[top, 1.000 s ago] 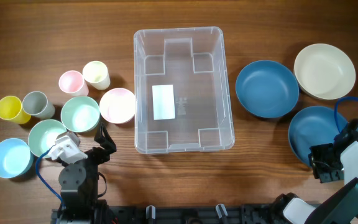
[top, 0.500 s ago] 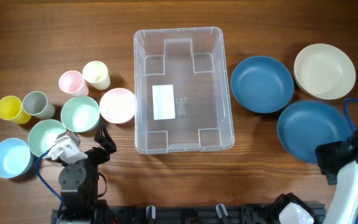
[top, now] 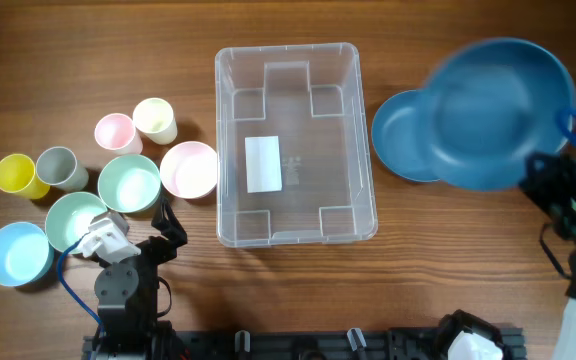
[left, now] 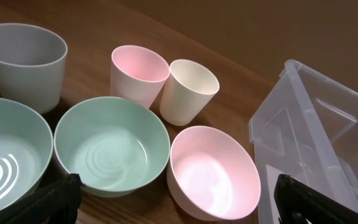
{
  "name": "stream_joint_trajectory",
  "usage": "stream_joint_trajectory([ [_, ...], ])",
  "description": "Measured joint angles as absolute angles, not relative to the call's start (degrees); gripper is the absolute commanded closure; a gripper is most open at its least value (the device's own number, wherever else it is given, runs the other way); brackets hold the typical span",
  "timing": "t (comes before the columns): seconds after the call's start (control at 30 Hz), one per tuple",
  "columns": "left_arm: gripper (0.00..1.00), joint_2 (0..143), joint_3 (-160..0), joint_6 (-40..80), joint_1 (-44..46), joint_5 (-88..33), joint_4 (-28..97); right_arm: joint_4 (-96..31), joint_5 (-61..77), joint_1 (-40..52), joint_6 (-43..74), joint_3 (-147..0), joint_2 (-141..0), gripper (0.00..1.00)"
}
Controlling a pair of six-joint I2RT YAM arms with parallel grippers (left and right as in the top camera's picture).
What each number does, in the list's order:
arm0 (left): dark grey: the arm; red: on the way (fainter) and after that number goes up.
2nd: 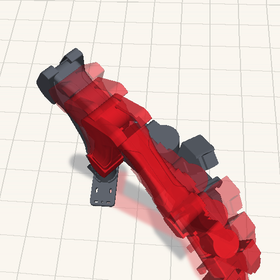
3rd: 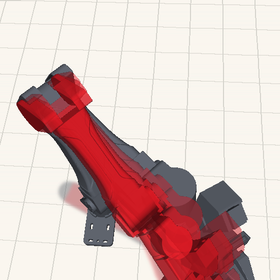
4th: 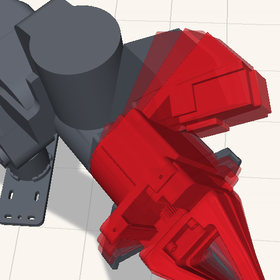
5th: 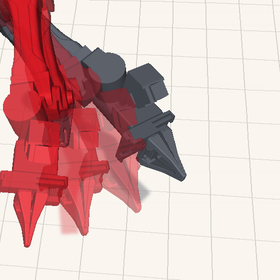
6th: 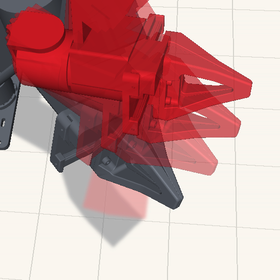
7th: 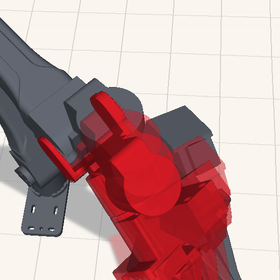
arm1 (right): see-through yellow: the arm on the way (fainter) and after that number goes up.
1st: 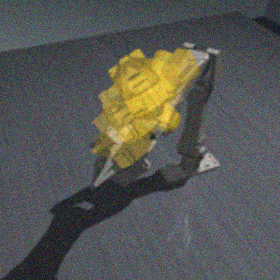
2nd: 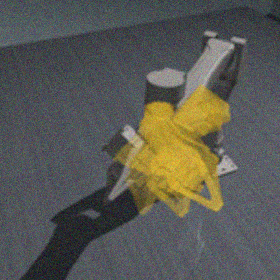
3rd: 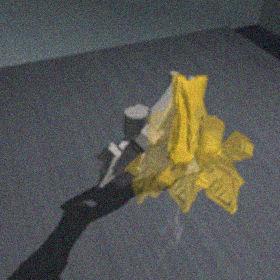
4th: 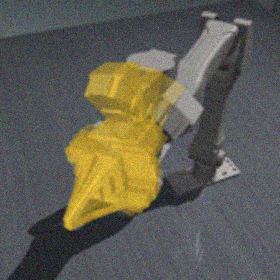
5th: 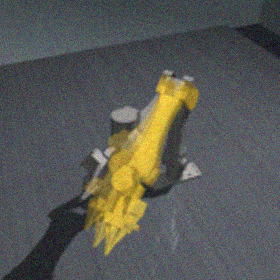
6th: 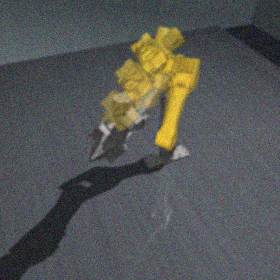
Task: Pack container
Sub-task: 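Grasp the blue bowl rim with the right gripper and lift, then carry the blue bowl into the clear container and release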
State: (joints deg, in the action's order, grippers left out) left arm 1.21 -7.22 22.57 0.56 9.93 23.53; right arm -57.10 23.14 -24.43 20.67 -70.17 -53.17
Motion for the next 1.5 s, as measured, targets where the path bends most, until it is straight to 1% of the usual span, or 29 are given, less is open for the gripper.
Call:
stream_joint_trajectory([
  [0.07, 0.00, 1.2, -7.2, 22.6, 0.6, 9.9, 23.5, -56.1, 23.7, -17.5, 19.4, -73.3, -56.1, 0.96],
  [0.1, 0.00, 1.2, -7.2, 22.6, 0.6, 9.9, 23.5, -55.0, 23.9, -11.4, 18.4, -75.9, -59.4, 0.96],
  [0.17, 0.00, 1.2, -7.2, 22.6, 0.6, 9.9, 23.5, -54.4, 20.3, -3.6, 17.9, -78.5, -63.6, 0.96],
  [0.23, 0.00, 1.2, -7.2, 22.6, 0.6, 9.9, 23.5, -52.6, 16.6, 7.4, 17.4, -82.7, -71.2, 0.96],
  [0.3, 0.00, 1.2, -7.2, 22.6, 0.6, 9.9, 23.5, -52.7, 13.2, 13.8, 17.2, -85.4, -77.9, 0.96],
  [0.4, 0.00, 1.2, -7.2, 22.6, 0.6, 9.9, 23.5, -52.6, 8.0, 19.9, 16.6, -90.7, -90.0, 0.96],
  [0.53, 0.00, 1.2, -7.2, 22.6, 0.6, 9.9, 23.5, -51.2, 3.9, 21.3, 16.2, -95.2, -102.6, 0.96],
  [0.63, 0.00, 1.2, -7.2, 22.6, 0.6, 9.9, 23.5, -47.9, 1.8, 21.0, 15.9, -96.9, -108.4, 0.95],
  [0.93, 0.00, 1.2, -7.2, 22.6, 0.6, 9.9, 23.5, -43.0, 2.2, 21.3, 14.6, -97.1, -115.2, 0.96],
  [1.03, 0.00, 1.2, -7.2, 22.6, 0.6, 9.9, 23.5, -40.9, 2.6, 21.6, 14.5, -97.3, -116.1, 0.87],
  [1.1, 0.00, 1.2, -7.2, 22.6, 0.6, 9.9, 23.5, -38.5, 3.2, 21.8, 13.7, -97.3, -116.6, 0.72],
  [1.13, 0.00, 1.2, -7.2, 22.6, 0.6, 9.9, 23.5, -38.1, 3.4, 21.8, 13.6, -97.4, -116.6, 0.67],
  [1.27, 0.00, 1.2, -7.2, 22.6, 0.6, 9.9, 23.5, -37.9, 3.6, 21.8, 13.3, -98.6, -116.6, 0.63],
  [1.33, 0.00, 1.2, -7.2, 22.6, 0.6, 9.9, 23.5, -38.3, 3.6, 21.8, 13.4, -99.2, -116.2, 0.57],
  [1.5, 0.00, 1.2, -7.2, 22.6, 0.6, 9.9, 23.5, -44.0, 2.5, 20.8, 15.9, -99.2, -110.4, 0.48],
])
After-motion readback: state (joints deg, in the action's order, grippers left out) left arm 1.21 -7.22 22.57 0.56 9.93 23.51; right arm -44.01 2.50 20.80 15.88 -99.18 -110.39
